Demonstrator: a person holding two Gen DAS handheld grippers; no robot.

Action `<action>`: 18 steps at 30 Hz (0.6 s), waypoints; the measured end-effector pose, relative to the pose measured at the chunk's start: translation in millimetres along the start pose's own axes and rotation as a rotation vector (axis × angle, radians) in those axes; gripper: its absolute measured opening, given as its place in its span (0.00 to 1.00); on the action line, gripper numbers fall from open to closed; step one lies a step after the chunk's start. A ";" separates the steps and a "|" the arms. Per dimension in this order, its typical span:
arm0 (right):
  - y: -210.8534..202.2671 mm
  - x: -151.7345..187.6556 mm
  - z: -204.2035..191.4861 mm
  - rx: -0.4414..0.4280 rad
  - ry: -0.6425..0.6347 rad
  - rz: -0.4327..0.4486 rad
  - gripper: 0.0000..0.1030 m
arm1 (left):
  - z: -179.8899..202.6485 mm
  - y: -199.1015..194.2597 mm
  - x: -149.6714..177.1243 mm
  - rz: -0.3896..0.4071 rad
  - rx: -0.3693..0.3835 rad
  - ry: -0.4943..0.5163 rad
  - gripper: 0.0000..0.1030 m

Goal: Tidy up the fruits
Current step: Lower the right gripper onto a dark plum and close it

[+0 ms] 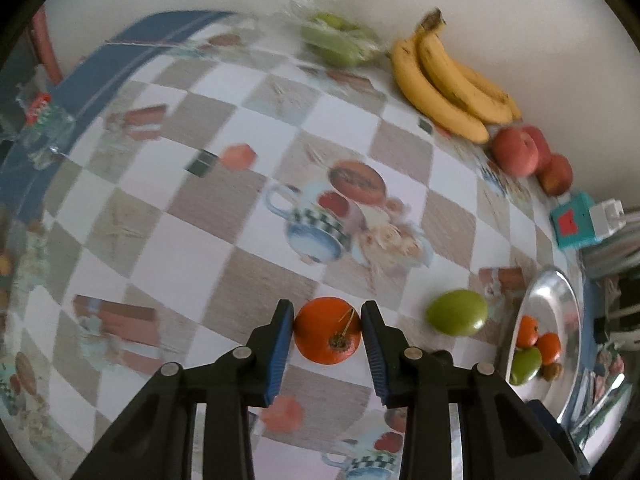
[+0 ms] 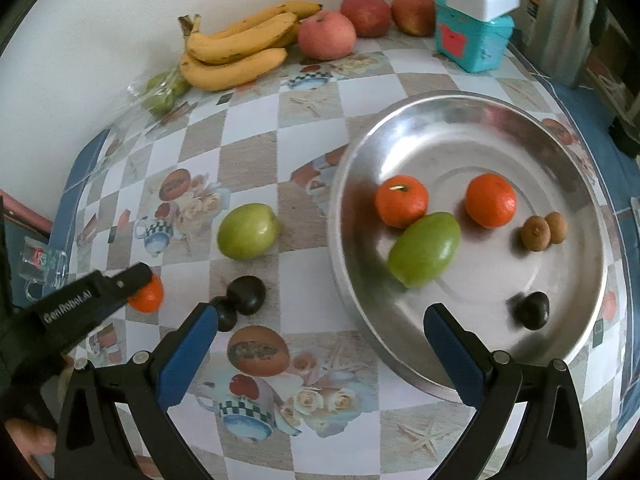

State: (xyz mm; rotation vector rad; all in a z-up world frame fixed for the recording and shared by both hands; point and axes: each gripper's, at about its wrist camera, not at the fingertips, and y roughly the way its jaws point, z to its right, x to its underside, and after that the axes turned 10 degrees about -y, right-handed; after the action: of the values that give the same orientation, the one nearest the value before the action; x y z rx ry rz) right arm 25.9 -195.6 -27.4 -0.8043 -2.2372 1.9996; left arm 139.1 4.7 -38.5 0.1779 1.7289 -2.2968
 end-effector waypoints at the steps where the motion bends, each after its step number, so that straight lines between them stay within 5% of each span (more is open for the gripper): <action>1: 0.4 -0.2 -1.4 -0.003 -0.004 -0.001 1.00 | -3.3 -2.8 -1.7 0.009 -0.002 -0.009 0.36; 18: -0.1 -12.1 -39.6 -0.090 -0.102 0.103 0.97 | -16.2 -13.8 -7.8 0.036 0.011 -0.046 0.36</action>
State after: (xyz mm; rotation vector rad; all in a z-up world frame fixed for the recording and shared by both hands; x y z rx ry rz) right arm 50.5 -164.0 -16.9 -0.8610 -2.4049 2.0407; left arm 141.8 24.7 -28.4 0.1560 1.6780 -2.2668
